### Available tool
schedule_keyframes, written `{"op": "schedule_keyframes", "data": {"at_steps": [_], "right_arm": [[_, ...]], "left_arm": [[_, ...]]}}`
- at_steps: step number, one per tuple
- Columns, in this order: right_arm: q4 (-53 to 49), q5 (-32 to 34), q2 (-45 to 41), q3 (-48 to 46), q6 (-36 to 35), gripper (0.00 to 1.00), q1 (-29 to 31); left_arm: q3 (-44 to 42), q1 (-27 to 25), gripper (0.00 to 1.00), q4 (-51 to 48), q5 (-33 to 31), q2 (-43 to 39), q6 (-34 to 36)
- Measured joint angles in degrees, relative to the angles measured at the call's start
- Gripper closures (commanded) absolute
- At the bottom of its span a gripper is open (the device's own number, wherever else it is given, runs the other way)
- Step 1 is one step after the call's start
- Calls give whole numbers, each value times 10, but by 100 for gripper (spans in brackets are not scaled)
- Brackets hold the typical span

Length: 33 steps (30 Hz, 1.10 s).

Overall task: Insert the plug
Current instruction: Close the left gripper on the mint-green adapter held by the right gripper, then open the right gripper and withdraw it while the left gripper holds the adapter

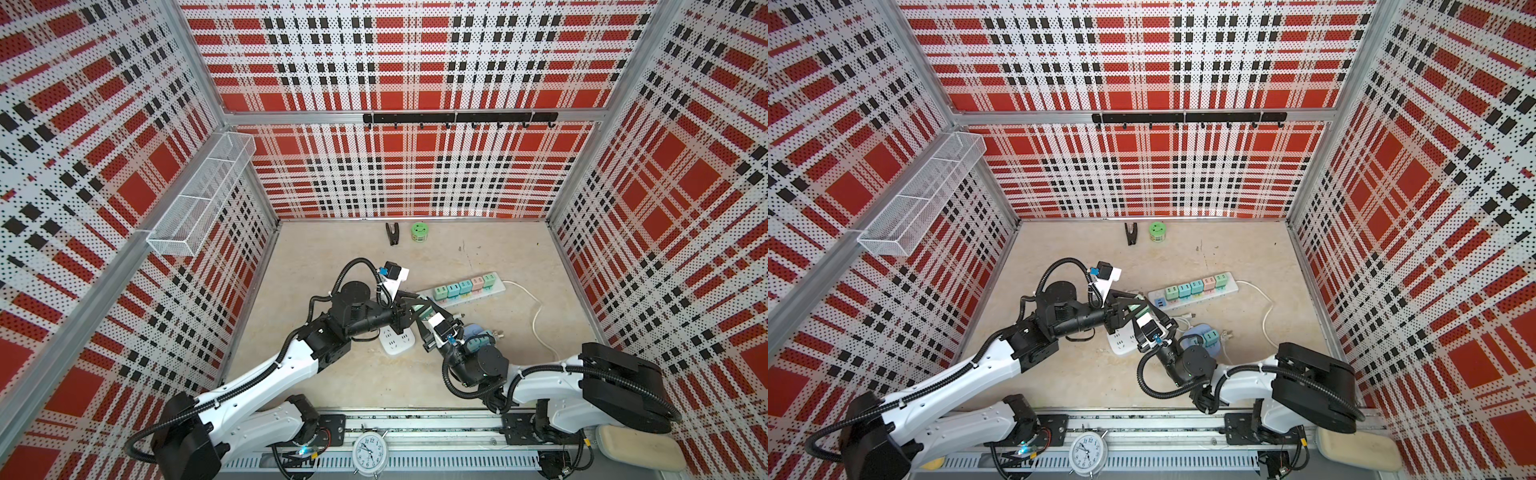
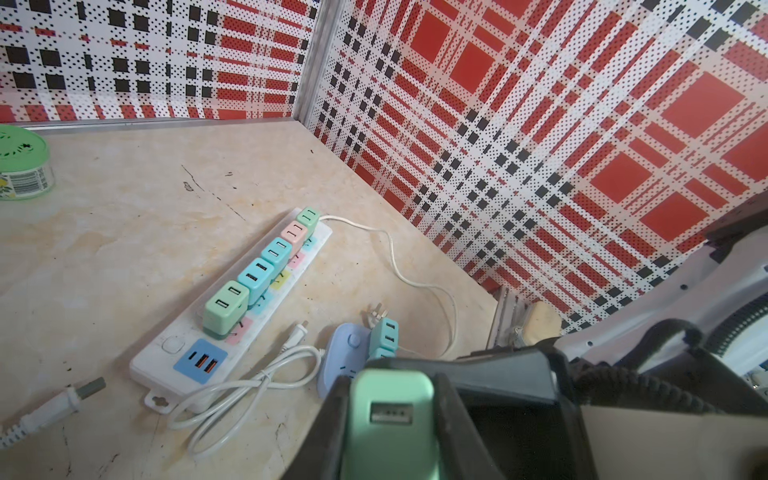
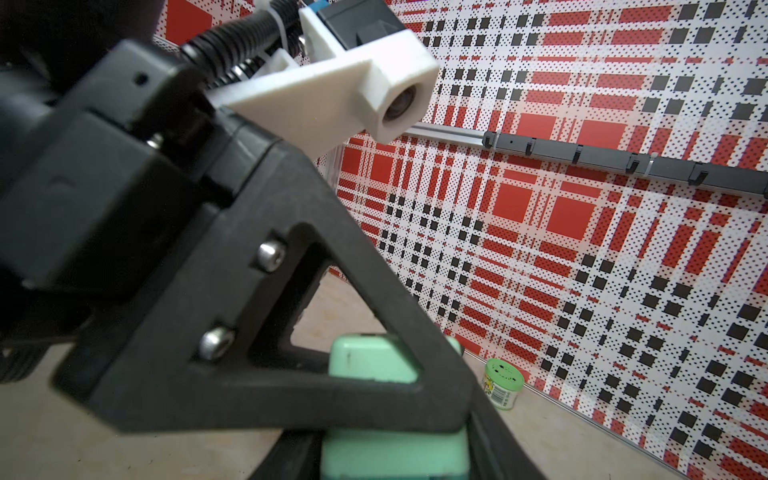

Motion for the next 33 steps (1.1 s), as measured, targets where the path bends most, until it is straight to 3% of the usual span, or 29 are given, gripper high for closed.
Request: {"op": "schedule_keyframes", "data": {"at_steps": [1,2,3,4,15,22,28,33], "right_arm": [[0,0,0,0,1,20,0],[0,-1,-1,0,1,9,0],[-1,-1,-2,0,1,2,0],[-3,-2,-5,-2,4,0,0],[-63,-10,-150,-83,64,0,0],[-156,42,-291,-111,84,0,-13],[-300,61,-426,-129,150,0,-104],[-417,21,-512,-148,231,0,-226]], "left_arm": [[0,-1,100,-2,0,-1,1],[0,-2,100,-4,-3,-1,3],[0,-2,100,-6,-5,-1,7],[0,-2,100,-8,-8,-1,12],[-4,-3,100,-34,-68,14,142],[-29,-3,100,-45,-99,21,209],[-88,-3,100,-8,-97,53,219],[-150,-4,100,26,-86,84,217]]}}
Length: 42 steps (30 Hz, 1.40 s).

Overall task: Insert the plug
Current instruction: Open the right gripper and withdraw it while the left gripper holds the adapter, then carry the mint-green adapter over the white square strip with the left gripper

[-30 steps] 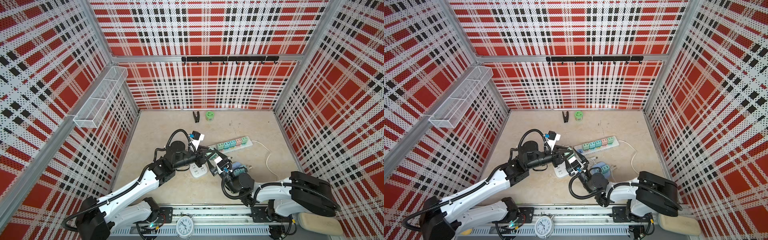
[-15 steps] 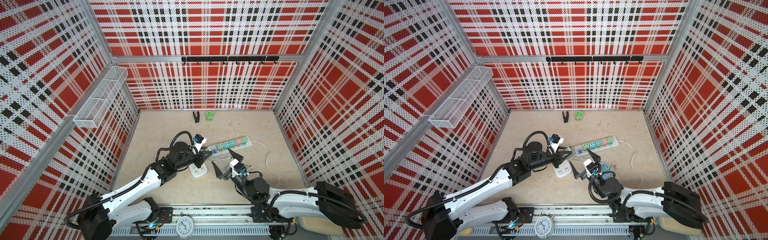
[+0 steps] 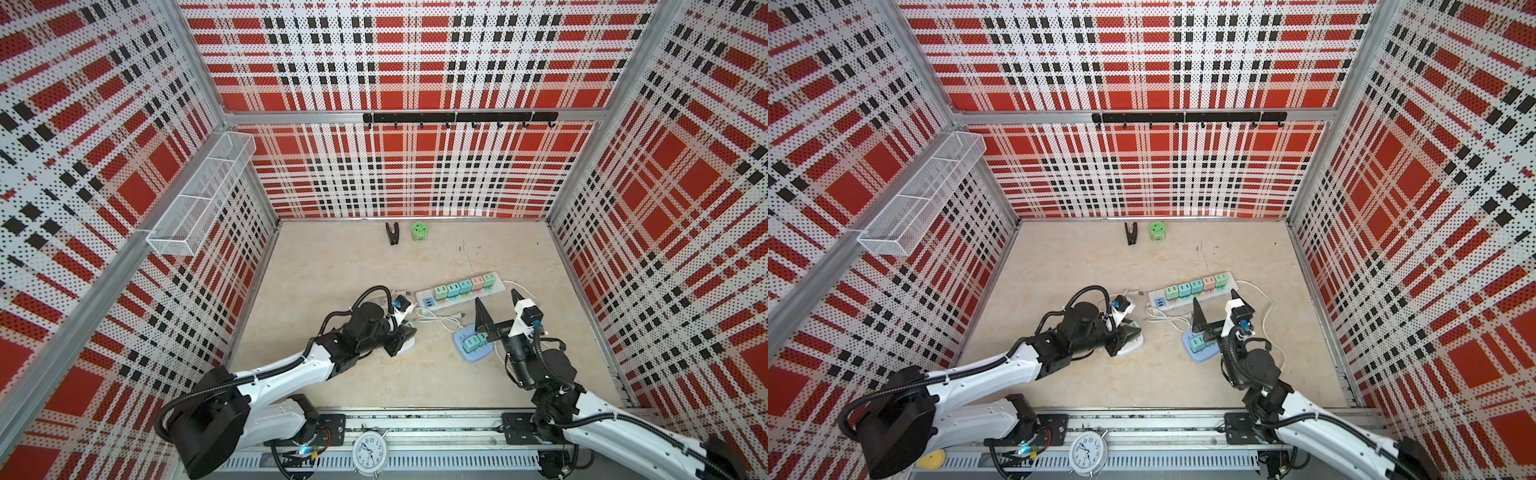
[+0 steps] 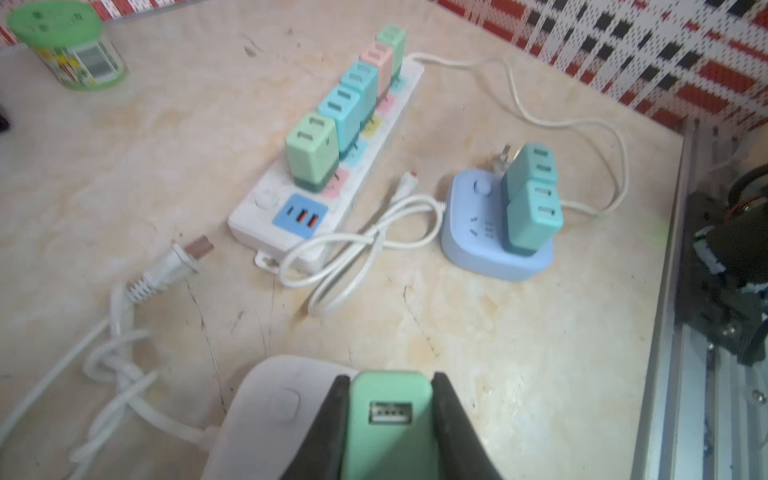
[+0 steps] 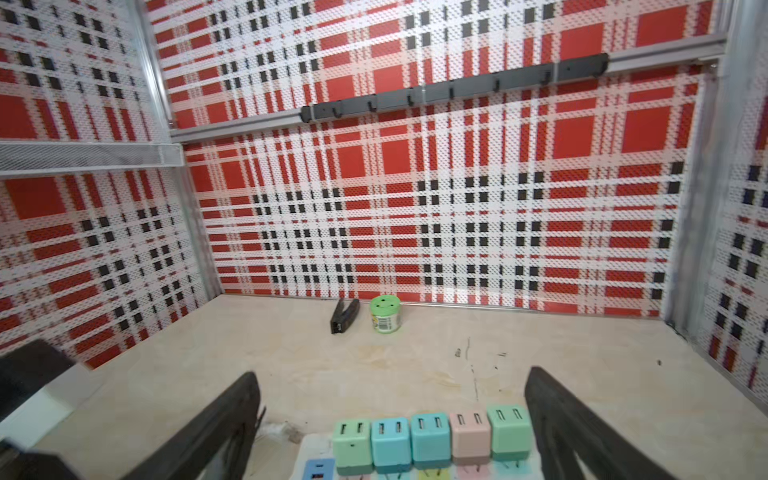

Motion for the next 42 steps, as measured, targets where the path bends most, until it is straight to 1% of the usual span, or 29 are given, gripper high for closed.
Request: {"op": "schedule_keyframes", "data": {"at_steps": [3,6,11,14,18,23,29,42], "right_arm": [[-33,-31,-3,-13,40,0,-57],[-49,-47,14,-29,61,0,-79],[-54,-48,60,-38,70,0,-83],[-53,-41,68,-44,69,0,-83],[-51,-20,61,-53,69,0,-86],[-58,-4,27,-61,70,0,-90],[-63,4,0,-61,70,0,-94],[-70,5,20,-61,70,0,-99]], "left_arm": [[-7,0,100,14,0,11,0],[-8,0,100,47,-1,14,0],[-23,0,100,103,-10,29,9],[-28,0,100,116,-16,39,16],[-37,1,100,135,-26,39,24],[-63,11,100,167,-35,43,30],[-87,24,100,208,-38,66,30],[-87,29,100,257,-17,99,30]]}}
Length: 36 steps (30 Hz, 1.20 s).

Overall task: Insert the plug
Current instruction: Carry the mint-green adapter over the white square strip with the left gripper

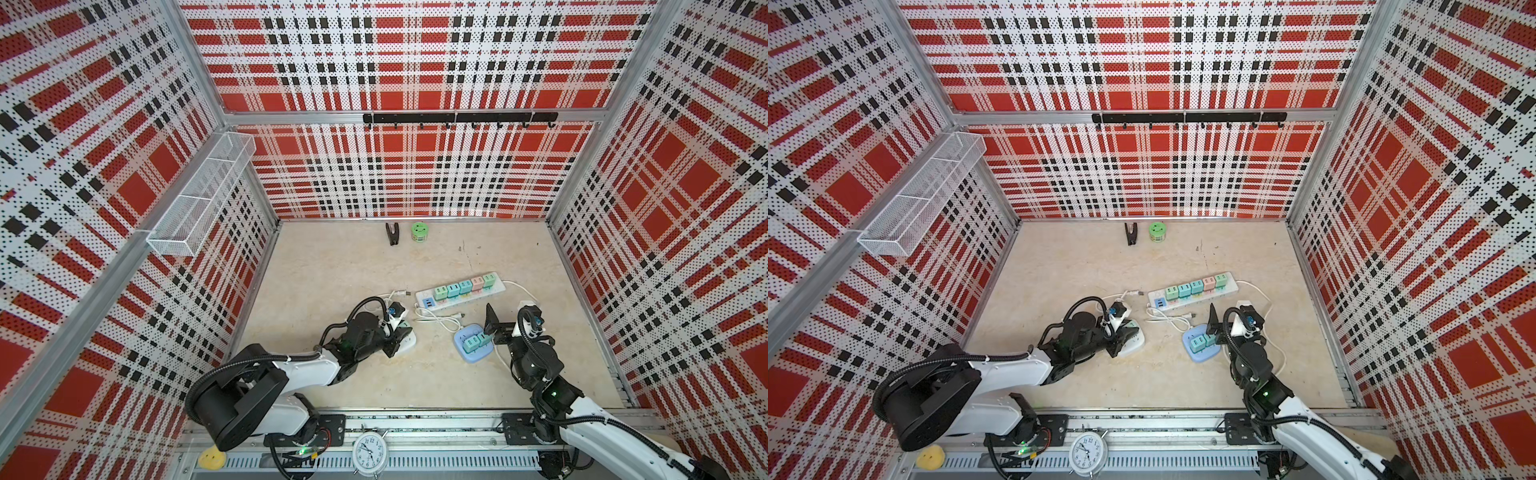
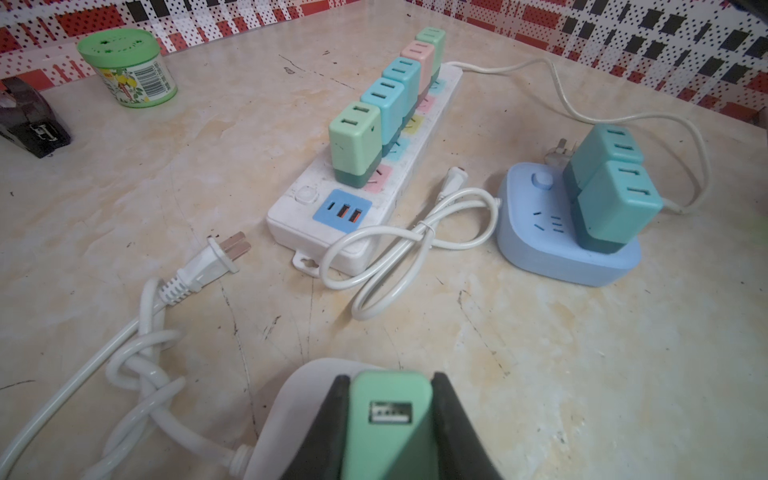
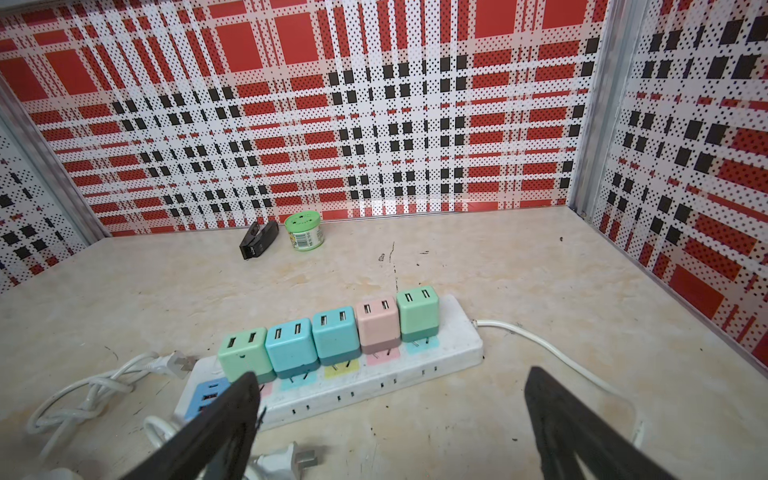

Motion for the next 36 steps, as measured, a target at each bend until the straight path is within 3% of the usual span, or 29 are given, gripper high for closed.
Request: {"op": "schedule_keyframes", "data": {"at_steps": [11,36], "right_arm": [[-3,0,0,0,1,0,-2],[-10,-3,-1,0,3,0,-6]], "left_arm": [[3,0,100,16,18,16,0],[11,-27,100,55,-18,56,18]]}}
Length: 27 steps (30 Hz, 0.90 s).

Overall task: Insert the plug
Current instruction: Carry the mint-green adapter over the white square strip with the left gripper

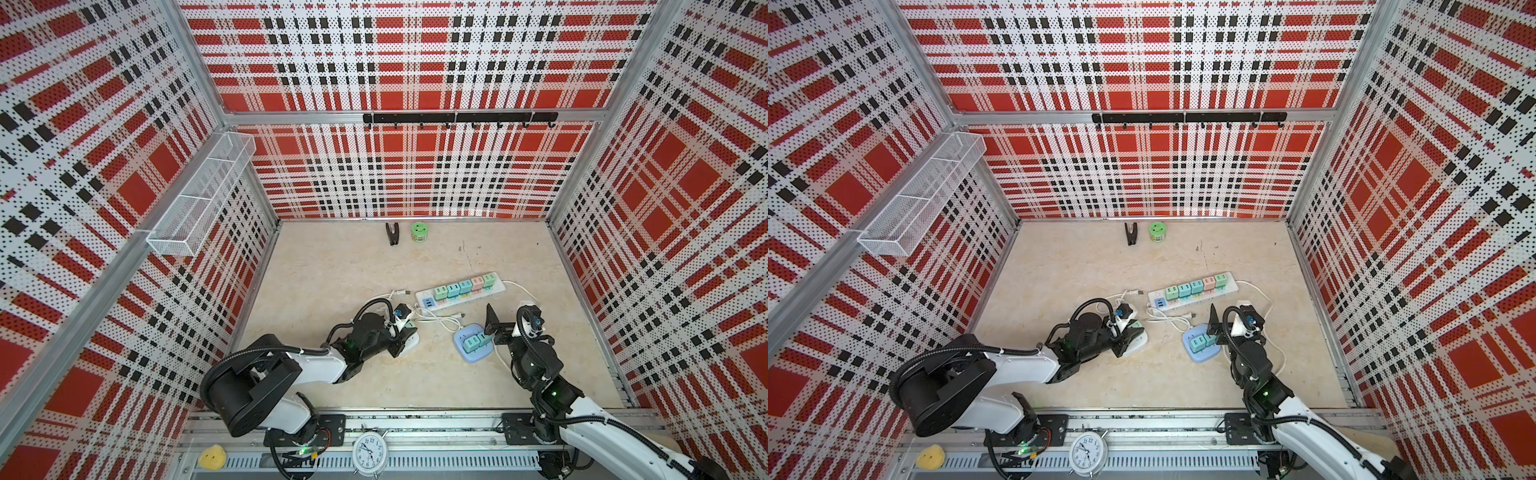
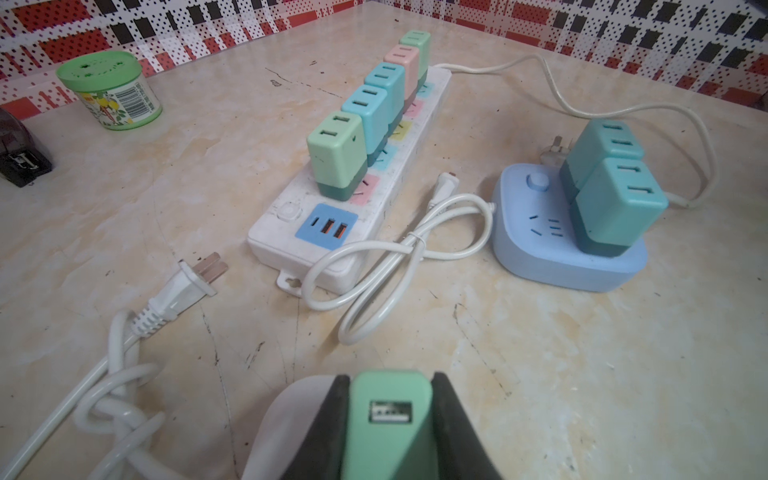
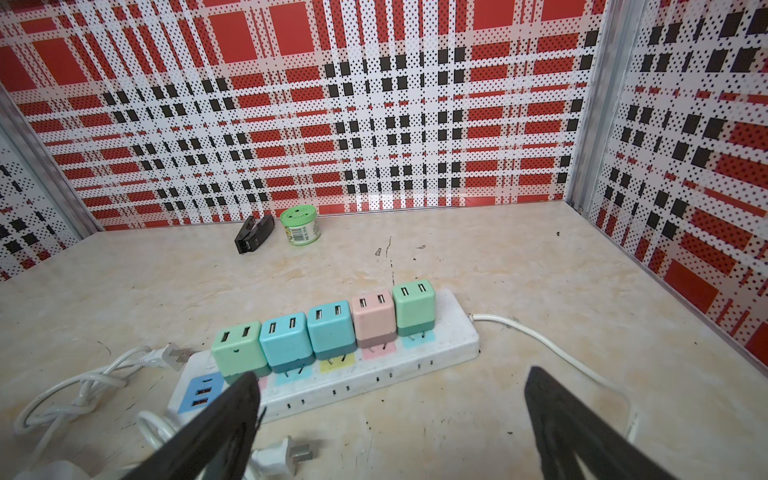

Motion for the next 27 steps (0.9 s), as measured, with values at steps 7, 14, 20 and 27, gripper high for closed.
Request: {"op": "schedule_keyframes", "data": {"at_steps": [7,14,20,27], "right_arm": [[0,0,0,0,1,0,0],[0,-2,3,0,2,0,-2],[0,-3,5,0,2,0,-3],[0,-6,5,0,4,0,-3]], "left_arm": [[0,-8,100,29,-3,18,2],[-9,-16,100,56,-17,26,5],[-22,-32,100,94,-40,48,15],[-22,-38,100,149,-45,83,18]]}}
